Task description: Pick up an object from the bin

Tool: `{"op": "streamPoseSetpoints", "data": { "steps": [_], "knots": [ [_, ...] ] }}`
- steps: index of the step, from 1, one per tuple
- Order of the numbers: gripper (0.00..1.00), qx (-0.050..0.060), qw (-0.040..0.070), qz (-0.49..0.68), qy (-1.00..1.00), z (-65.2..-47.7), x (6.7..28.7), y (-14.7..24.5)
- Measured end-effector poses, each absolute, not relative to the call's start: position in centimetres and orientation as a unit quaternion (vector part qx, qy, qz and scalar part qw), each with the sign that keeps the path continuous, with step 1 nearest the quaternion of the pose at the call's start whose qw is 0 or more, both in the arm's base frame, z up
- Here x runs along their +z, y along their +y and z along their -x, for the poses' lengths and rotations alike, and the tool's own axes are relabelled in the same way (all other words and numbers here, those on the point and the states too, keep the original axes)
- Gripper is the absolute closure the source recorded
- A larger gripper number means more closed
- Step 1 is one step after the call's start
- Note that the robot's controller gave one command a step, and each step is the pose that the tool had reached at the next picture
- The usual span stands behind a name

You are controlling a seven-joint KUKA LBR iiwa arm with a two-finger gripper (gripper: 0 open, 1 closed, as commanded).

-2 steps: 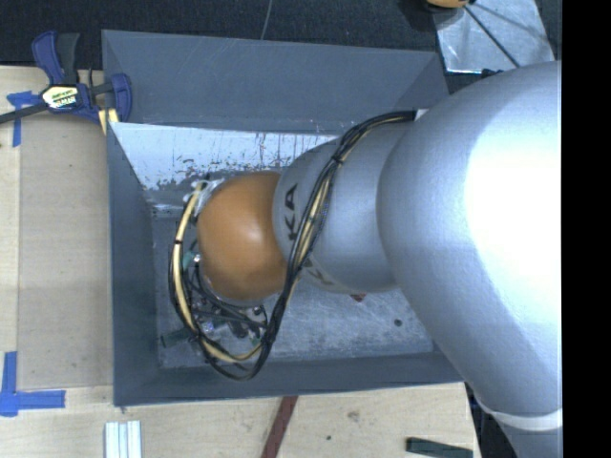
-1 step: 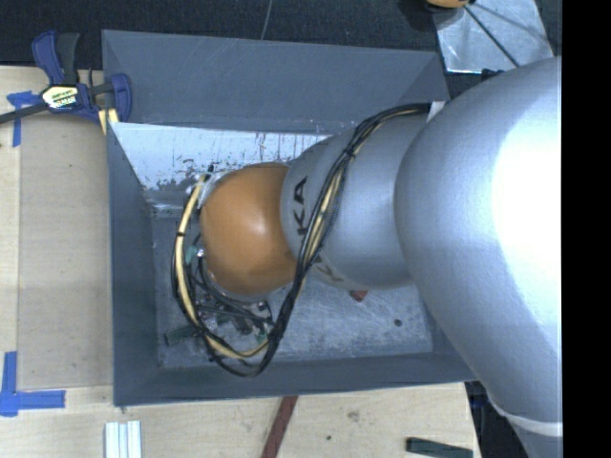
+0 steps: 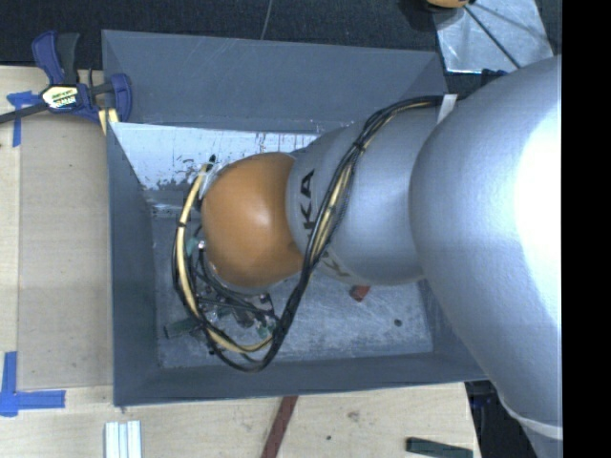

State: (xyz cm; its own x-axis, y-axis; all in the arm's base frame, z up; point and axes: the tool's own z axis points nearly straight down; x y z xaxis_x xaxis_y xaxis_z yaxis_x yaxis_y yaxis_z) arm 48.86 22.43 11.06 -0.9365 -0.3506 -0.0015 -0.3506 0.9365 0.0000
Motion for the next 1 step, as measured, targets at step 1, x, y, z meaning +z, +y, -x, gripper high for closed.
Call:
{"op": "streamPoseSetpoints", "data": {
  "steps": [1],
  "knots": [
    [1.00, 0.000, 0.002, 0.178, 0.984, -48.86, 12.29, 22.44]
  ]
}}
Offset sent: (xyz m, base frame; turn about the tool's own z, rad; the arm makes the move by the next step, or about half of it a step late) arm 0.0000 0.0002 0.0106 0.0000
